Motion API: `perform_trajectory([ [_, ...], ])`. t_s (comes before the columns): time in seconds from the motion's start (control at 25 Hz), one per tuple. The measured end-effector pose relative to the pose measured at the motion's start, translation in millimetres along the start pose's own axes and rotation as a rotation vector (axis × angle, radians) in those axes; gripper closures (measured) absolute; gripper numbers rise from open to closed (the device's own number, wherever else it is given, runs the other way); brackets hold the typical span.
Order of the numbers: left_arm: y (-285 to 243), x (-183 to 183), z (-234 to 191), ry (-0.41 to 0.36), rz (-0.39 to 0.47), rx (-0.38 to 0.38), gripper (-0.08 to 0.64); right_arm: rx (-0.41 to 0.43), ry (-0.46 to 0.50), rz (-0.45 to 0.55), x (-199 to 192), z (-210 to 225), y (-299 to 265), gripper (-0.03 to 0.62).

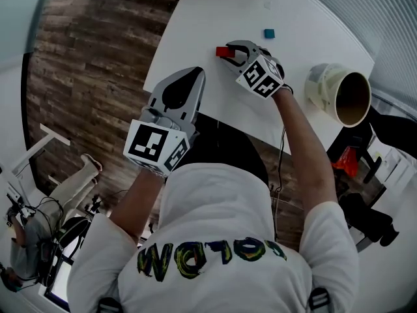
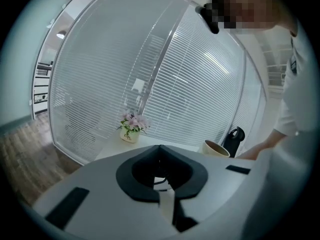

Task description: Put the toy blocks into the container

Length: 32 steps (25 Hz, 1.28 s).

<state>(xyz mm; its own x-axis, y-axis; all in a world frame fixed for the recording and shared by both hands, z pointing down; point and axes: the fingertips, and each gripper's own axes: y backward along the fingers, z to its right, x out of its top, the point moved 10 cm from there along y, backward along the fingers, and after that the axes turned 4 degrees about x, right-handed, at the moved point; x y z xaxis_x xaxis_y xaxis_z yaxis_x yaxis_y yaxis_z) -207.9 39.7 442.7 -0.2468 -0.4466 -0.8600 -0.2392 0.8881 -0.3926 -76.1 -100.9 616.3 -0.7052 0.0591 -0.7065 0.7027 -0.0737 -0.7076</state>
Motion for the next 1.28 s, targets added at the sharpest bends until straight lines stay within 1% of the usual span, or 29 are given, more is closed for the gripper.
perform_trajectory([
  [0.12,-0.1,9.6,4.4,-0.017,0.015,-0.013,0.548,-0.039,-0.003,0.022,11.3,2.1,13.8,0.434],
  [0.36,2.8,29.8,17.1,-0.037,0.051,-0.043,0.548,-0.111,-0.042,0.083,34.3,5.0,51.1,0.436],
  [0.52,5.3,47.9,23.2,-0.043,0.086,-0.047,0.548,-0.179,-0.037,0.114,55.9,7.9,81.4,0.436],
  [0.68,8.7,68.1,31.9,-0.066,0.126,-0.061,0.548,-0.246,-0.076,0.169,74.0,6.8,114.2,0.436],
  [0.76,11.8,77.9,37.3,-0.074,0.148,-0.068,0.548,-0.269,-0.08,0.195,84.7,3.9,130.2,0.436],
  [0.88,16.2,90.6,46.6,-0.078,0.178,-0.074,0.548,-0.301,-0.075,0.225,99.9,0.8,153.3,0.436],
  [1.0,18.7,99.0,56.9,-0.081,0.19,-0.083,0.548,-0.324,-0.069,0.245,110.2,-1.6,172.0,0.436],
  [1.28,17.2,111.5,69.2,-0.109,0.199,-0.119,0.548,-0.358,-0.049,0.256,121.6,-4.0,190.3,0.437],
])
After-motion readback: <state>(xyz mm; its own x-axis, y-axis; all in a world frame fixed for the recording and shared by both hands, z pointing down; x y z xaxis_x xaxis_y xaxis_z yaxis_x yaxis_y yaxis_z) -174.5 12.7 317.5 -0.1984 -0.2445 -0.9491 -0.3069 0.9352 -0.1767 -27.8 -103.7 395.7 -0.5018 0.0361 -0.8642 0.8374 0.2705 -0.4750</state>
